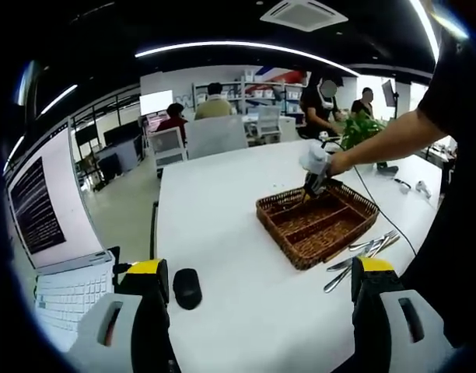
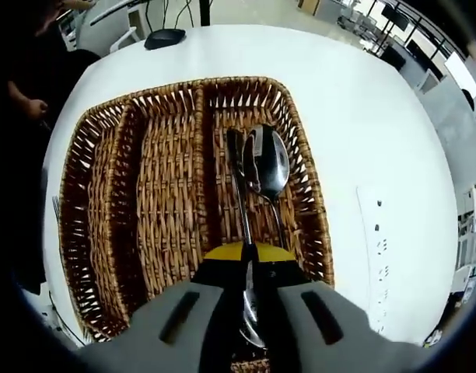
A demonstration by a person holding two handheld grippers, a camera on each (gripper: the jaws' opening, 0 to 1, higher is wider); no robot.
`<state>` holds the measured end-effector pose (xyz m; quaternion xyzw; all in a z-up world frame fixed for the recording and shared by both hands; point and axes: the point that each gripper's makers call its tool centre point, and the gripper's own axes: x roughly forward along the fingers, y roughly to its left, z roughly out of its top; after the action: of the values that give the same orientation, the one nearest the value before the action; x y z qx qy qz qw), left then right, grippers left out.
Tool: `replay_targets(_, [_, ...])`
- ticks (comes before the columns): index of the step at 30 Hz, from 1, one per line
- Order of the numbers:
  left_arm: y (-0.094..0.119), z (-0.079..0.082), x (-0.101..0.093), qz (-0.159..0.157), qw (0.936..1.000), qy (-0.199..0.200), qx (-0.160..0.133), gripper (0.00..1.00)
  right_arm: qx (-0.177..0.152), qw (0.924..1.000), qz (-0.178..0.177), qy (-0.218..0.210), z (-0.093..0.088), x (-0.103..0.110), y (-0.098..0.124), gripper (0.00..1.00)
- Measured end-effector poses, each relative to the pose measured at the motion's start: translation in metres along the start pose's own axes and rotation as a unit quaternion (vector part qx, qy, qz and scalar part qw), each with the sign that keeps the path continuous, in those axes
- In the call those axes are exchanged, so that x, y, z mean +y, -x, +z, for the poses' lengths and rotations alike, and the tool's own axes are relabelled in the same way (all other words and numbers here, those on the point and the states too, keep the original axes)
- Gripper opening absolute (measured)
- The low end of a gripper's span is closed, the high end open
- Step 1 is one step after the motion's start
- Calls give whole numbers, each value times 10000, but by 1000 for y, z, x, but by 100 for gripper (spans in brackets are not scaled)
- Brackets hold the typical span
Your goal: Arrange the knives, forks, and spoons in their matching storage slots by inserting each utensil handle-first until every utensil is classified and aligned in the correct compartment
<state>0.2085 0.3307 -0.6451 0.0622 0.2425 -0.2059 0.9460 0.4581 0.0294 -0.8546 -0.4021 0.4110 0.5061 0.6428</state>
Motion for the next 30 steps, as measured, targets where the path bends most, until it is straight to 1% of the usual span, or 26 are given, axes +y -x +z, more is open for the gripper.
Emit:
replay_targets(3, [-1,3,-3,-11,10000,-3,3,100,25,10000,11,68,-2,0,-3,1])
replay_targets(4, [-2,2,-3,-10,10000,-6,6,100,85,9999,11,96,-4,-1,-5,1])
replay_targets(7, [-2,2,-3,-6,10000,5,14,100,58,10000,21,29,-4,-1,-7,1])
replay_targets(12, [-3,0,-1,8,10000,22,36,100,18,10000,54,80,-3,-1,-11,1])
replay_targets(14, [-3,-1,-1,4,10000,33,42,100,-35,9999,124,-88,-3,-1,-11,2])
replay_targets(17, [-5,-1,-2,-16,10000,21,60,100,-134,9997,162,-83,-3,0,-10,2])
replay_targets(18, [-6,-1,-2,-25,10000,23,59,100,-177,9997,171,56,-2,0,-11,2])
replay_targets(19, [-7,0,-2,-35,10000,17,45,100,-238,9989,149,365,0,0,-10,2])
replay_targets(20, [-8,1,-2,-45,10000,12,40,100,-256,9987,114,436,0,1,-9,3])
replay_targets(23, [-10,2,-3,-76,10000,-4,32,100,-209,9988,-73,430,-3,-4,-7,8])
replay_targets(26, [-11,2,-3,-91,10000,-22,33,100,-273,9989,-90,380,-3,-6,-3,9])
replay_targets(30, [-12,5,-3,-105,9999,-38,1,100,-427,9986,-165,252,1,-10,8,19])
